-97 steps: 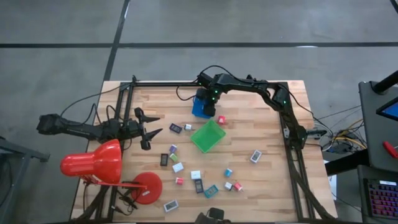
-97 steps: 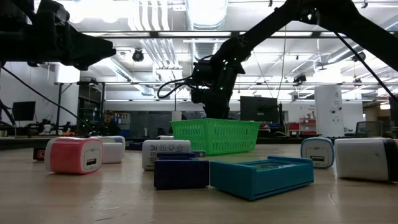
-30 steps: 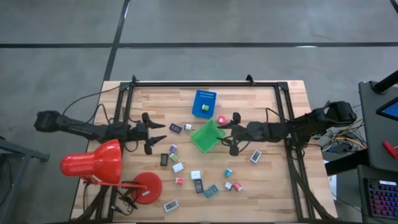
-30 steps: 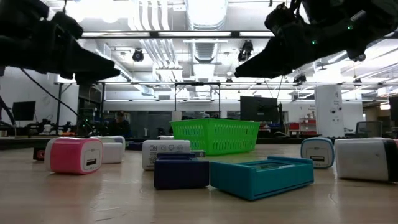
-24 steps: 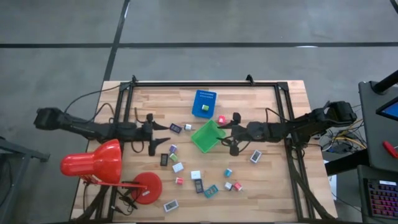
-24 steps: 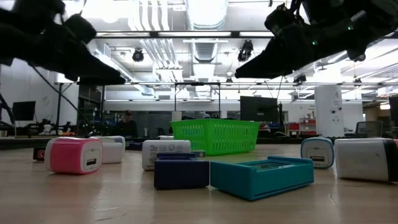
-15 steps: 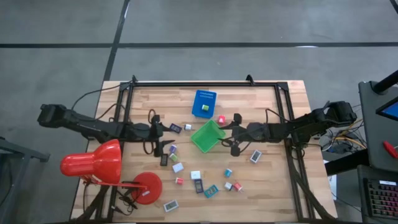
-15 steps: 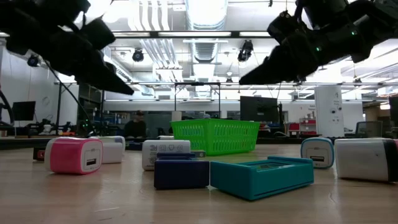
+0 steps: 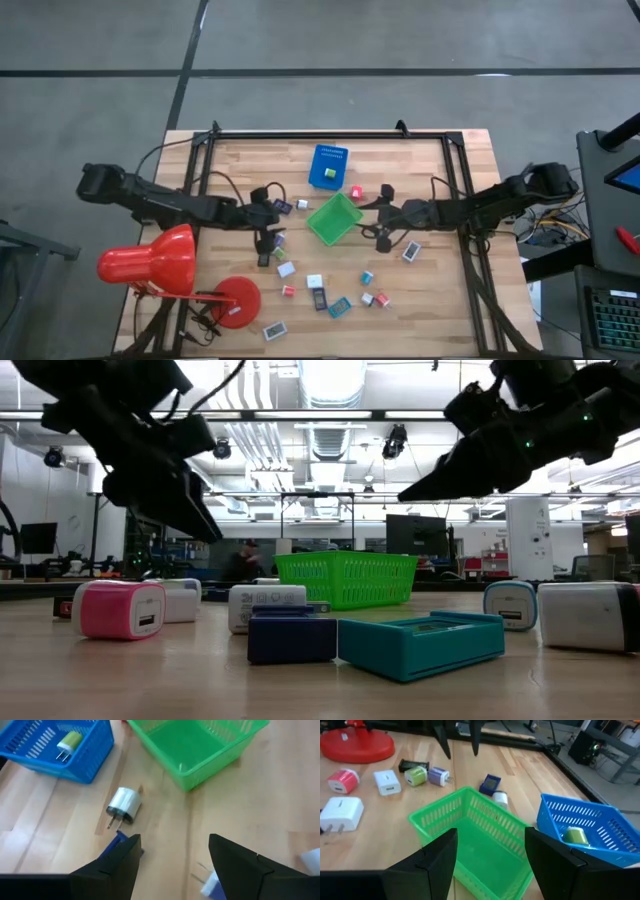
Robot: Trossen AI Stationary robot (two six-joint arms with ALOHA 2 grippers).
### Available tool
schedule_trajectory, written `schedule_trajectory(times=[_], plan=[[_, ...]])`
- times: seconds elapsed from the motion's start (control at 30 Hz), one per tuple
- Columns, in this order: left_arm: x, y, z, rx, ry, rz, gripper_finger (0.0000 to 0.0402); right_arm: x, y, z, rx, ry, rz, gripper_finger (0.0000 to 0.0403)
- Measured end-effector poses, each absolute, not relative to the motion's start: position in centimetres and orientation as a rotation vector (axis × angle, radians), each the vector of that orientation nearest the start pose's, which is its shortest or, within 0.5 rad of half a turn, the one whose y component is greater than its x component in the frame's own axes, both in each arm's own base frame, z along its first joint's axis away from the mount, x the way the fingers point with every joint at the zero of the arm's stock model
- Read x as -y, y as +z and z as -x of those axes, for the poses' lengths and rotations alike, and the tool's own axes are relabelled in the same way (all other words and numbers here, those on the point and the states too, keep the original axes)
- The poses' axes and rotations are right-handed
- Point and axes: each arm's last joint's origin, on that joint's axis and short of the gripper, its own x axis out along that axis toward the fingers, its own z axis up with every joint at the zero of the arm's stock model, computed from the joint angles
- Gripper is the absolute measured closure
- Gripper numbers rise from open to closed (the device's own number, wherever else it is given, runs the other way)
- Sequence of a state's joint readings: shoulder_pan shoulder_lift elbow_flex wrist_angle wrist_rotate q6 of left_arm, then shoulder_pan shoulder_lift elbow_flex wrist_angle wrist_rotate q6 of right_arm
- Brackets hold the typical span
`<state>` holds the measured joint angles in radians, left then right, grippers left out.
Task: Pick & Place Office items
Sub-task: Put the top blue digital clock into the green bin
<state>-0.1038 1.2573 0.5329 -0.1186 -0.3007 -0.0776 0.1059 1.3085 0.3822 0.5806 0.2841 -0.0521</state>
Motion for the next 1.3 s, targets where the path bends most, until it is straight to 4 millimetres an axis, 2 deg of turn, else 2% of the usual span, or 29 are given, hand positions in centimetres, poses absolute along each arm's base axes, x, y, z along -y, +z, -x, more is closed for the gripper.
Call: schedule_trajectory(times=[0.33,0.73,1.03,1.3], plan=[[-0.2,15.1,-23.7,-0.920,0.305,-0.148,0.0163,-1.8,17.1,-21.7,-0.294,-0.165,0.101,0.0179],[-1.5,14.7,-24.9,-1.064,0.236,-0.304,0.0163,-2.0,17.1,-21.6,-0.294,-0.152,0.113,0.0179],[-3.2,14.5,-26.5,-1.236,0.191,-0.333,0.0163,-2.0,17.0,-21.6,-0.301,-0.139,0.130,0.0179],[-4.3,14.1,-27.5,-1.311,0.130,-0.338,0.0163,-2.5,16.9,-21.5,-0.319,-0.112,0.157,0.0179]])
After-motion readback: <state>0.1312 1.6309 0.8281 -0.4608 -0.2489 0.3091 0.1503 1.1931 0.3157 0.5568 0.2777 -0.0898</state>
